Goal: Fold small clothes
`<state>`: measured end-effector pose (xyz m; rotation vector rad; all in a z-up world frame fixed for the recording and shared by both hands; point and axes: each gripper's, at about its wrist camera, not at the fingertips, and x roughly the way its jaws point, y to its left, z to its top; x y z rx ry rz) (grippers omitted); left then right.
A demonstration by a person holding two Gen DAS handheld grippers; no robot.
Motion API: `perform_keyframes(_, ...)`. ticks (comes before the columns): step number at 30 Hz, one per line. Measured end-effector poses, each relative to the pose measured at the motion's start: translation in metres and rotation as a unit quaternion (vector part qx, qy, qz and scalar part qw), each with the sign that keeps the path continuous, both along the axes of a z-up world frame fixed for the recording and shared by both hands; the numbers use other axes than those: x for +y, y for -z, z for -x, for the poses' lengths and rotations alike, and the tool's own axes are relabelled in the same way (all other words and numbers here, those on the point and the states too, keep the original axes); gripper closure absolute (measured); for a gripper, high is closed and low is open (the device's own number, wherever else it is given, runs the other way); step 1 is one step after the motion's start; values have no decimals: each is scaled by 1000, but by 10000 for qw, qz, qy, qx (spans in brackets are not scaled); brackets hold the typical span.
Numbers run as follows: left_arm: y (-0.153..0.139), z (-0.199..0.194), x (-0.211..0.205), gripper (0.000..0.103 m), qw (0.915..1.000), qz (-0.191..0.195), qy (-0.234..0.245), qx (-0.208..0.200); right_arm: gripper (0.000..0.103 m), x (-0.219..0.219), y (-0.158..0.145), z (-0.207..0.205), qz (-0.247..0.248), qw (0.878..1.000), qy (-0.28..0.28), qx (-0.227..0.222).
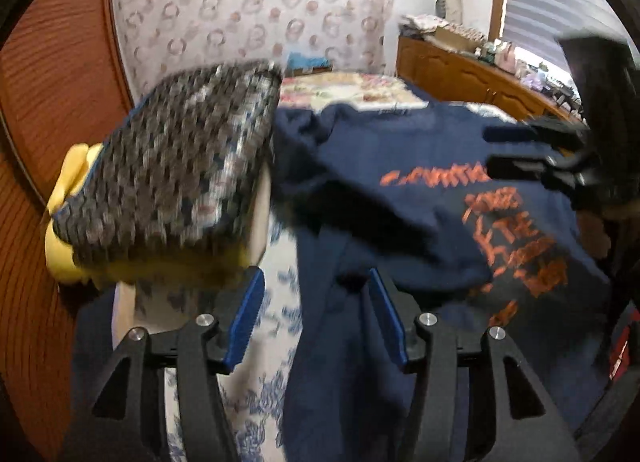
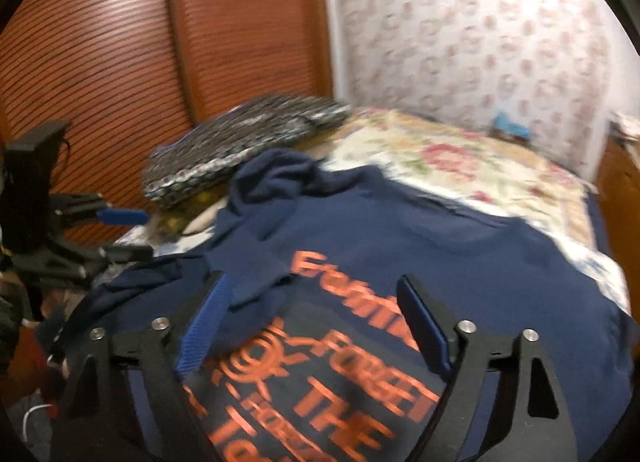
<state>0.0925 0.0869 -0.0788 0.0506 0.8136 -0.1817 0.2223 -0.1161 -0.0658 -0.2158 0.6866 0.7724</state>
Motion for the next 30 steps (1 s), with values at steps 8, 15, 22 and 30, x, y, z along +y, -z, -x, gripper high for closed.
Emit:
perform_keyframes(8, 31, -6, 6, 48, 9995, 104, -158, 267, 38, 79, 25, -21, 354, 9930, -1037, 434)
perform_keyframes(15, 31, -6, 8, 45, 9993, 116, -269, 239, 73, 108, 39, -29, 584, 9849, -1533, 552)
perform_keyframes(22, 32, -8, 11, 44, 9995, 140, -189, 214, 101, 70, 12, -45, 220, 9943, -997, 323)
perform_keyframes(30, 33, -2, 10, 44, 9995, 171, -193, 203, 99, 2, 10, -81, 543, 9959, 266, 676)
